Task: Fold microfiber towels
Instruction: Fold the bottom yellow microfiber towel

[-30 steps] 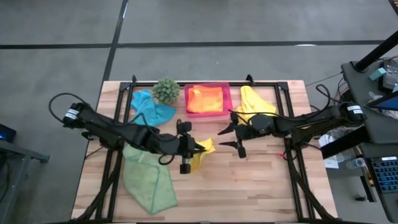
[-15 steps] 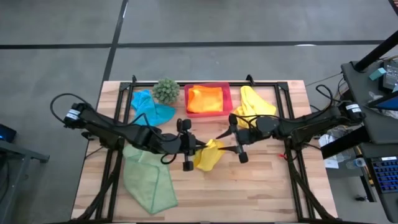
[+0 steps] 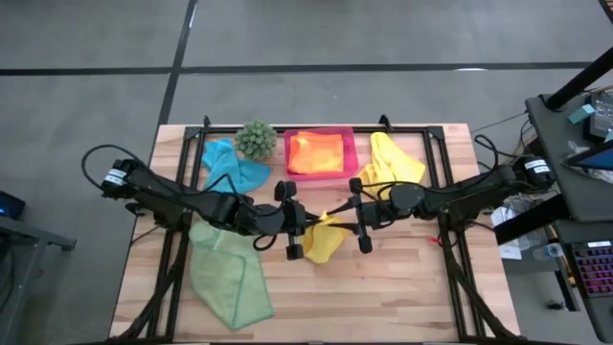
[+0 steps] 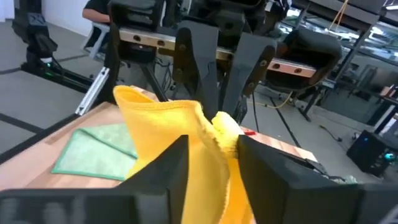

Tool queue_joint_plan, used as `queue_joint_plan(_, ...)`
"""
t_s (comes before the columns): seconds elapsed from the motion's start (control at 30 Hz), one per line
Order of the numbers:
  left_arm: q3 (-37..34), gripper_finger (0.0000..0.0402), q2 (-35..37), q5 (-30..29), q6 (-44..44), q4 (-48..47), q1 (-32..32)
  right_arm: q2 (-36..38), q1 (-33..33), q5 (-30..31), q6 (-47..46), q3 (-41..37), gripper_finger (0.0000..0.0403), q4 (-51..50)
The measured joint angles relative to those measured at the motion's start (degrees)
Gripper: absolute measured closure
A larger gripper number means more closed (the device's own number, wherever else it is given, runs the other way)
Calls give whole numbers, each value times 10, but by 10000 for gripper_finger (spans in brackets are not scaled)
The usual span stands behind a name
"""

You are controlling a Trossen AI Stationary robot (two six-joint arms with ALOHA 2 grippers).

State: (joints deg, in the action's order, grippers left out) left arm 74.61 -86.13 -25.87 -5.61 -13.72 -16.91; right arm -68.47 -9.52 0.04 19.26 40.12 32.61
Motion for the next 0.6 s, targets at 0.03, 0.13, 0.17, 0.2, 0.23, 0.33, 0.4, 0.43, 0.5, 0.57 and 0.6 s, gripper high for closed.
queue_joint_plan(0.03, 0, 402, 0, 0, 0, 0, 0, 0, 0, 1, 1, 0, 299, 0)
queue_joint_plan(0.13, 0, 402, 0, -5, -1, -3, 1, 1, 0, 0, 4, 0, 338, 1)
queue_joint_plan(0.17, 0, 402, 0, -10, -2, -4, 2, 1, 0, 0, 8, 0, 351, 1)
queue_joint_plan(0.2, 0, 402, 0, -16, -6, -6, 2, 1, 0, 0, 10, 0, 364, 1)
queue_joint_plan(0.23, 0, 401, 0, -19, -13, -9, 4, 1, 0, 0, 10, 0, 377, 2)
queue_joint_plan(0.33, 0, 401, 0, -21, -18, -10, 7, 1, 0, 0, 9, 0, 391, 3)
queue_joint_plan(0.4, 0, 401, 0, -21, -23, -10, 8, 2, 0, 1, 8, 0, 393, 3)
queue_joint_plan(0.43, 0, 401, 0, -21, -27, -10, 8, 2, 0, 1, 8, 0, 393, 3)
queue_joint_plan(0.5, 0, 401, 0, -24, -30, -11, 8, 2, 0, 1, 9, 0, 394, 3)
queue_joint_plan(0.57, 0, 401, 0, -45, -31, -17, 8, 4, 0, 2, 9, 0, 394, 1)
queue_joint_plan(0.6, 0, 401, 0, -62, -32, -21, 8, 5, 0, 6, 9, 0, 394, -2)
